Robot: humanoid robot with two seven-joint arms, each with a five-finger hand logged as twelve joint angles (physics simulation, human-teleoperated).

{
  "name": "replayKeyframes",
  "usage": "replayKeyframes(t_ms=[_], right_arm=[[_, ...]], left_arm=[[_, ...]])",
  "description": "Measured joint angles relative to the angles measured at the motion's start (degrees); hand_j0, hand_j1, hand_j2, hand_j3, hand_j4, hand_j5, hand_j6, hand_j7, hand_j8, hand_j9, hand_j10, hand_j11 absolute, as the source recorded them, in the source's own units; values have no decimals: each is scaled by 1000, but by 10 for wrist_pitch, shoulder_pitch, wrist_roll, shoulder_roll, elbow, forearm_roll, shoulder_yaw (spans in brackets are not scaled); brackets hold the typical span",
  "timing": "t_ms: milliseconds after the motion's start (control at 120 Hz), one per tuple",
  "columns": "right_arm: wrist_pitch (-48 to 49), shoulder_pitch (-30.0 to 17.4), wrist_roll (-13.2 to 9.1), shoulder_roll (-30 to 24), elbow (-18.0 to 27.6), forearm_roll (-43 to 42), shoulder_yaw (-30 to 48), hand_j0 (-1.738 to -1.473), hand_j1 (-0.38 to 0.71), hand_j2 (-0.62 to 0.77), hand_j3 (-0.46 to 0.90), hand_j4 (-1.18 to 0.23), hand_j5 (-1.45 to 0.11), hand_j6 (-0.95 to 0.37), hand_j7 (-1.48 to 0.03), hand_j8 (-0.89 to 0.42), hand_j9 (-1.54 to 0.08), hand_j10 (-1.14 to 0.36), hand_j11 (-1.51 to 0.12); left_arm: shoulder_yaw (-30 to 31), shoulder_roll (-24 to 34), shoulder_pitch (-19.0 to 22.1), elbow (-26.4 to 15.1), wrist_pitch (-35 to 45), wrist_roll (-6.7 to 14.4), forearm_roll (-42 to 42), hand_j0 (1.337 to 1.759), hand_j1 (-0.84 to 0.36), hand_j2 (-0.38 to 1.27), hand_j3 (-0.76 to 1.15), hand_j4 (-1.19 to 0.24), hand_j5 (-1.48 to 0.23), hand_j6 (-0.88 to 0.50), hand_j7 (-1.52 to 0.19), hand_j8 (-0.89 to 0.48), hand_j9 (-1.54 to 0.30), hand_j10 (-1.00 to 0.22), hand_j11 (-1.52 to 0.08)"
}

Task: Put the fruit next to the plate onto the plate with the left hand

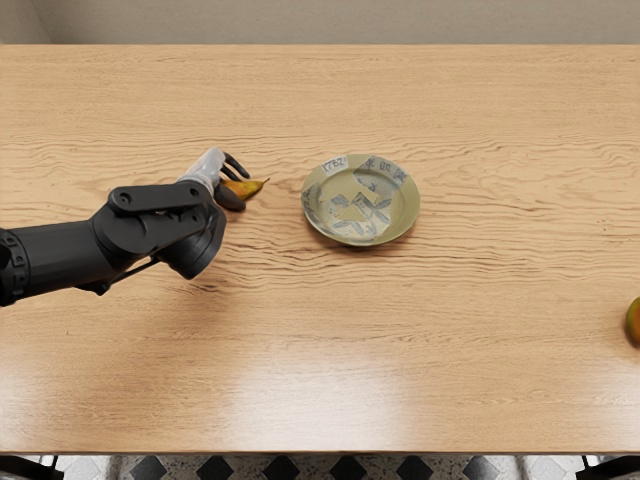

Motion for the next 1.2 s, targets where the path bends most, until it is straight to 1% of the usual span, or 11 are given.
replayKeyframes(t_ms=[150, 367, 483, 600, 700, 725, 800, 933, 975, 1058, 1200], right_arm=[[0, 0, 0, 0, 0, 0, 0, -1658, -329, -3, 0, -17, -22, -17, -22, -17, -22, -17, -22], [0, 0, 0, 0, 0, 0, 0, -1658, -329, -3, 0, -17, -22, -17, -22, -17, -22, -17, -22], [0, 0, 0, 0, 0, 0, 0, -1658, -329, -3, 0, -17, -22, -17, -22, -17, -22, -17, -22], [0, 0, 0, 0, 0, 0, 0, -1658, -329, -3, 0, -17, -22, -17, -22, -17, -22, -17, -22], [0, 0, 0, 0, 0, 0, 0, -1658, -329, -3, 0, -17, -22, -17, -22, -17, -22, -17, -22], [0, 0, 0, 0, 0, 0, 0, -1658, -329, -3, 0, -17, -22, -17, -22, -17, -22, -17, -22], [0, 0, 0, 0, 0, 0, 0, -1658, -329, -3, 0, -17, -22, -17, -22, -17, -22, -17, -22], [0, 0, 0, 0, 0, 0, 0, -1658, -329, -3, 0, -17, -22, -17, -22, -17, -22, -17, -22], [0, 0, 0, 0, 0, 0, 0, -1658, -329, -3, 0, -17, -22, -17, -22, -17, -22, -17, -22], [0, 0, 0, 0, 0, 0, 0, -1658, -329, -3, 0, -17, -22, -17, -22, -17, -22, -17, -22], [0, 0, 0, 0, 0, 0, 0, -1658, -329, -3, 0, -17, -22, -17, -22, -17, -22, -17, -22]], left_arm=[[0, 7, -4, -2, -3, 0, -2, 1654, -316, 219, 0, -656, -868, -494, -865, -463, -877, -628, -844], [-6, 26, -10, -11, -18, -1, -1, 1654, -301, 239, 0, -676, -894, -516, -894, -478, -898, -637, -889], [-25, 50, -11, -19, -33, -1, -1, 1654, -308, 251, 0, -674, -908, -516, -908, -467, -896, -631, -897], [-49, 58, -23, -28, -48, -2, -1, 1655, -310, 286, 0, -676, -912, -524, -913, -487, -895, -638, -900], [-66, 59, -29, -31, -60, -2, -1, 1655, -301, 268, 0, -681, -908, -530, -907, -481, -899, -638, -905], [-70, 59, -30, -32, -62, -2, -1, 1655, -301, 289, 0, -681, -909, -536, -907, -475, -898, -639, -904], [-80, 59, -36, -32, -67, -2, -1, 1654, -298, 242, 0, -681, -909, -532, -906, -476, -896, -628, -906], [-97, 61, -47, -33, -76, -1, 0, 1655, -306, 286, 0, -685, -903, -544, -901, -469, -893, -635, -904], [-101, 62, -52, -33, -79, -1, 0, 1655, -302, 259, 0, -686, -901, -545, -899, -468, -895, -626, -908], [-113, 62, -56, -33, -86, -1, 1, 1655, -316, 291, 0, -688, -897, -554, -895, -470, -893, -629, -906], [-131, 56, -57, -33, -99, 0, 1, 1655, -312, 280, 0, -687, -897, -553, -893, -467, -891, -625, -906]])
